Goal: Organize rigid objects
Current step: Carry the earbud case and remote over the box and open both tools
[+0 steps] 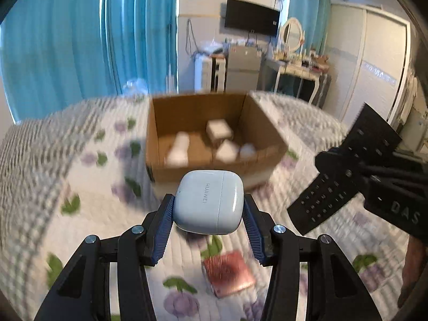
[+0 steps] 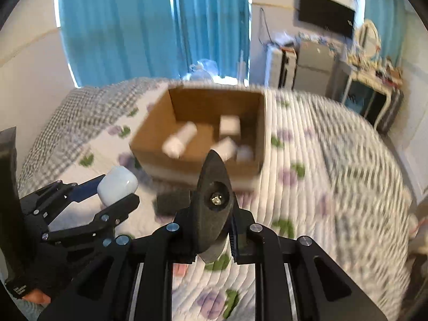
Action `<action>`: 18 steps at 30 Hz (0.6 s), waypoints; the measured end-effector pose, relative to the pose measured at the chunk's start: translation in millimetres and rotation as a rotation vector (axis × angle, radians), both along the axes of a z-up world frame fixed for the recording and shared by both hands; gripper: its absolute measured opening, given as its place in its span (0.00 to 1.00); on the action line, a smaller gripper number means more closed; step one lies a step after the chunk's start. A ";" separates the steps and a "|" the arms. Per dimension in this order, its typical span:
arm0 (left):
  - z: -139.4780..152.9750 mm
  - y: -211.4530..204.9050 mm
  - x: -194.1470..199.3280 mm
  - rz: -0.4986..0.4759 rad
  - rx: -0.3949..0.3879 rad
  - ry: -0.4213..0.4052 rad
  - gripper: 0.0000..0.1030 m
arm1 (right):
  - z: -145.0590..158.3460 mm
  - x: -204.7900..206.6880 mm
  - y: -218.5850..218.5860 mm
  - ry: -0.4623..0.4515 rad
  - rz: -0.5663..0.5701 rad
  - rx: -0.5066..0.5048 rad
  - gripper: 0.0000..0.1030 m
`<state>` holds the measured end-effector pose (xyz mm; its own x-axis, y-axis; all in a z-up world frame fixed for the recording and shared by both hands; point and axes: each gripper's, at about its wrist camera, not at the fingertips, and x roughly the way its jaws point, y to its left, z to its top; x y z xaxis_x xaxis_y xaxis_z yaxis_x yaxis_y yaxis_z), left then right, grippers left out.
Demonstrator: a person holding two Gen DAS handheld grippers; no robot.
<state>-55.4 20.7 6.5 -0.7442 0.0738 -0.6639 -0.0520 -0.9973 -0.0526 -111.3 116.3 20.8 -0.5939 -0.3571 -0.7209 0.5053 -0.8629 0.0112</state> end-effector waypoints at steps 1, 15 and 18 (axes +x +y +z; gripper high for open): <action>11.0 -1.3 -5.4 -0.001 0.003 0.013 0.50 | 8.8 -4.4 -4.1 0.008 0.013 0.009 0.16; 18.3 -19.8 -133.6 0.027 -0.037 0.034 0.50 | 22.0 -136.8 -79.2 -0.051 0.108 0.181 0.16; -2.8 -21.1 -150.7 0.040 -0.049 0.003 0.50 | -3.0 -152.8 -82.6 -0.088 0.107 0.198 0.16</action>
<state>-206.0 -0.4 3.7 -0.7480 0.0118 -0.6636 -0.0124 -0.9999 -0.0037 -264.1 33.7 17.9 -0.4919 -0.2612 -0.8306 0.5987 -0.7941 -0.1048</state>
